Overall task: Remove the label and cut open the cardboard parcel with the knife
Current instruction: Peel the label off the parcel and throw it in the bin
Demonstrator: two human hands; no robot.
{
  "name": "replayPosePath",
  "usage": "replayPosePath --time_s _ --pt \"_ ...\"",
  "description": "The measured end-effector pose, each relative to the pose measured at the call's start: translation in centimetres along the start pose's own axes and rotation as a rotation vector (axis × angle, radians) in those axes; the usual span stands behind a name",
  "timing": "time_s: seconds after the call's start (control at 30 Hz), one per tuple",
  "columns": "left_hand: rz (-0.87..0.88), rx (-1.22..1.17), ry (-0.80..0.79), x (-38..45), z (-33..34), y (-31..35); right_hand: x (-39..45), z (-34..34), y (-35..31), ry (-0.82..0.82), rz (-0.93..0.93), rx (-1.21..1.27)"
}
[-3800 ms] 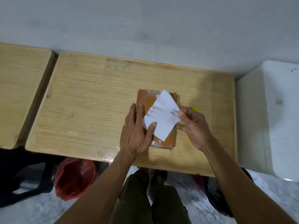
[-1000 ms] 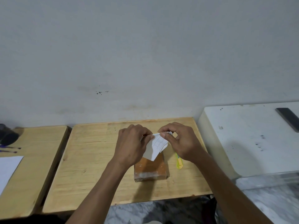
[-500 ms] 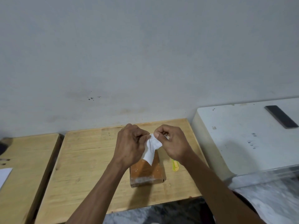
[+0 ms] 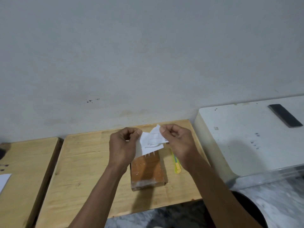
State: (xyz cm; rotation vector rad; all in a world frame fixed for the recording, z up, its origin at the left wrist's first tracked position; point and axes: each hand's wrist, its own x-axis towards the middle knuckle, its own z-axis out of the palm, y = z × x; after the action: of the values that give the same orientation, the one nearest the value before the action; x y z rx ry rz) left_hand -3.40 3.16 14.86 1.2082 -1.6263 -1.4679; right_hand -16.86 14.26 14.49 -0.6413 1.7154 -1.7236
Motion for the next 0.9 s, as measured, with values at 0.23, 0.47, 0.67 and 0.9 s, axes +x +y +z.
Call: replayPosePath --time_s 0.23,0.47,0.67,0.9 --pt "-0.079 -0.169 -0.065 -1.3 0.8 -0.1 -0.6 1.9 1.7 0.115 0.031 0.033" --pt "0.036 0.179 -0.15 -1.4 0.0 -0.5 -0.6 1.6 1.1 0.016 -0.006 -0.089" --pt "0.226 0.486 -0.215 -0.8 -0.3 0.4 1.1 0.4 -1.7 -0.289 -0.126 -0.672" --pt "0.444 0.572 -0.087 -0.8 0.5 0.6 1.5 0.4 -1.6 -0.24 -0.117 -0.647"
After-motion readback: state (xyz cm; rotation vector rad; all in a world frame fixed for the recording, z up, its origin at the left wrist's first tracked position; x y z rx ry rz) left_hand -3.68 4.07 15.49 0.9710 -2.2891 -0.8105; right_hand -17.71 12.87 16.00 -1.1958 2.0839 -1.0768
